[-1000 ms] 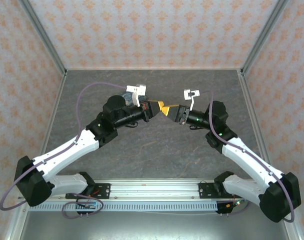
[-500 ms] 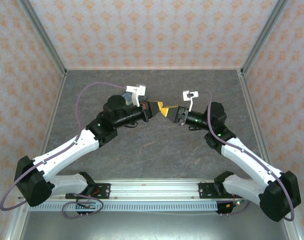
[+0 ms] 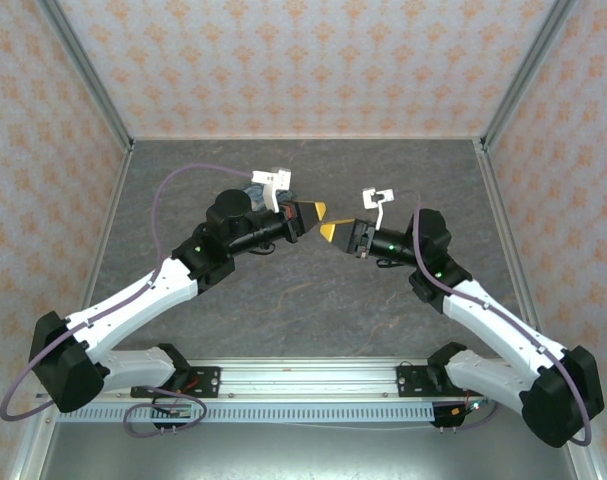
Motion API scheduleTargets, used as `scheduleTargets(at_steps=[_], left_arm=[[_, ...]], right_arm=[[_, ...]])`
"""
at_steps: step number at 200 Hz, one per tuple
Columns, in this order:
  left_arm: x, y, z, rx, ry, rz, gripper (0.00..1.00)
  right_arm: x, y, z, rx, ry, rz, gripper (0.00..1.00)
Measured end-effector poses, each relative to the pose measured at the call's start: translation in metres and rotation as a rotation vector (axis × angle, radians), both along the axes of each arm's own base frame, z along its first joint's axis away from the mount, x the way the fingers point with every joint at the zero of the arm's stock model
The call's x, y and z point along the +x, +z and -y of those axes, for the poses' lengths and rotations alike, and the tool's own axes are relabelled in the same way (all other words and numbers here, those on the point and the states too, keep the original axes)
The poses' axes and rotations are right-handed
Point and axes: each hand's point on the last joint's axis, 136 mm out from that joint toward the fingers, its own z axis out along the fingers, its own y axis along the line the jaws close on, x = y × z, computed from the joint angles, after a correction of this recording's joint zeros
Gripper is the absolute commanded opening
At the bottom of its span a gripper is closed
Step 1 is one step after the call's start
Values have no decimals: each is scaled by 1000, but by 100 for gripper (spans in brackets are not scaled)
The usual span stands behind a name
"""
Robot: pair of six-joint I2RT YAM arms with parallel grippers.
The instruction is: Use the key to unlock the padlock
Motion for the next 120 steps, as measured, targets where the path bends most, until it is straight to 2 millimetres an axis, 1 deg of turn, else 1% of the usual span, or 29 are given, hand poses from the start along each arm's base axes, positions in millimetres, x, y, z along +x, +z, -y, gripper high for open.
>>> scheduleTargets(at_steps=[31, 48, 95, 120], left_arm=[[0, 0, 0, 0, -1, 0, 0], [0, 0, 0, 0, -1, 0, 0], [0, -2, 1, 3, -4, -3, 0], [1, -3, 1, 4, -3, -5, 0]], right_arm=[[4, -8, -3, -13, 0, -22, 40], [6, -9, -4, -14, 0, -24, 40], [8, 3, -5, 4, 0, 5, 36], [9, 7, -5, 11, 0, 17, 30]])
